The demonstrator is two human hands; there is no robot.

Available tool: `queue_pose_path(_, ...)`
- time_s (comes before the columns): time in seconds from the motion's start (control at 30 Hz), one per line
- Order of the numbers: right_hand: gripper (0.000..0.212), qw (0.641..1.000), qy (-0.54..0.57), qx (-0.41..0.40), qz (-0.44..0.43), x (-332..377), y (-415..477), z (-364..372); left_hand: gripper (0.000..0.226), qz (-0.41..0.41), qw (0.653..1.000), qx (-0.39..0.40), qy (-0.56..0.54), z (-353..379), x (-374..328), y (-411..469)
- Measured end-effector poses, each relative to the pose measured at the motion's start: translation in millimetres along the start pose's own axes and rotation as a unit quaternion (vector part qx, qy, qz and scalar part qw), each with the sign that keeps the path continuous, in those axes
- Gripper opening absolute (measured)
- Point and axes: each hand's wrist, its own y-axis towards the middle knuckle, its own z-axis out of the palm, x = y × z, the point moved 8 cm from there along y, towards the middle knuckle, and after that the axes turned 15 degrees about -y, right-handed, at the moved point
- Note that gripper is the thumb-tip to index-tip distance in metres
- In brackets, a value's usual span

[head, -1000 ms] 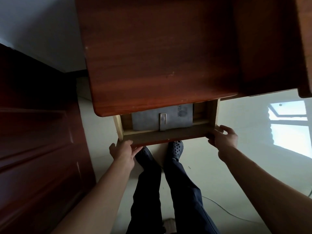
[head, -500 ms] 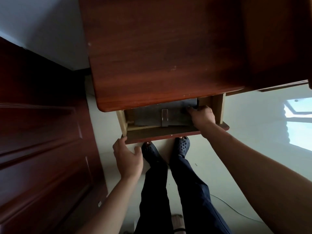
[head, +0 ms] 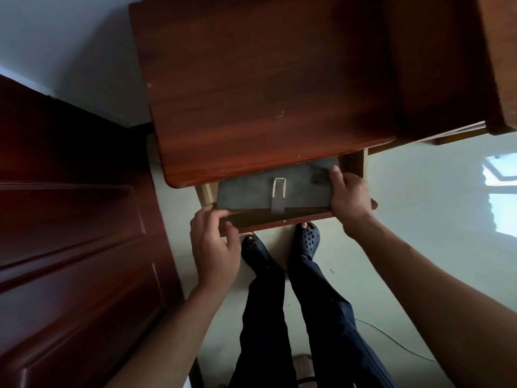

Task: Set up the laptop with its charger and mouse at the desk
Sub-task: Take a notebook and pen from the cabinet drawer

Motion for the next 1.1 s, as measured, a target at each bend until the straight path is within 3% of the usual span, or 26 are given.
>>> queue_pose_path(0.1,0.048,0.999,0.009,0.039,0.001,-23,-4,-25,0.014,0.076,0.997,-0.002,-0.032,3,-33,4)
queue_pose_path(0.2,0.054,0.995,-0.019,0.094,-0.026,-39,-14,-43,0.017,0.068,0.997,0.012,-0.046,11,-44,15)
queue_pose_path(0.3,0.044,0.982,-0.019,0.177,-0.059,-33,-30,-33,0.03,-0.025,0.989,0.145,0.009,44,-26,28)
queue_pose_path(0.4,0.042,0.968,-0.004,0.233,-0.095,-11,-45,-13,0.047,-0.142,0.955,0.257,0.037,73,7,23)
queue_pose_path(0.6,0.05,0.942,-0.024,0.323,-0.086,14,-52,23,0.072,-0.185,0.961,0.168,0.115,48,47,23)
queue_pose_path(0.67,0.042,0.96,-0.033,0.271,-0.065,12,-30,22,0.072,-0.225,0.955,0.159,0.114,39,60,18)
queue_pose_path(0.73,0.027,0.982,-0.114,0.145,-0.052,8,8,14,0.073,-0.248,0.949,0.156,0.12,31,70,13)
queue_pose_path(0.8,0.022,0.977,-0.209,0.045,-0.024,3,37,4,0.073,-0.248,0.948,0.151,0.131,25,75,10)
queue_pose_path(0.97,0.029,0.97,-0.239,0.004,0.045,-3,74,28,0.077,-0.239,0.949,0.144,0.144,10,92,6)
queue_pose_path(1.1,0.029,0.969,-0.244,0.01,0.037,-5,78,49,0.071,-0.236,0.951,0.133,0.146,4,103,0)
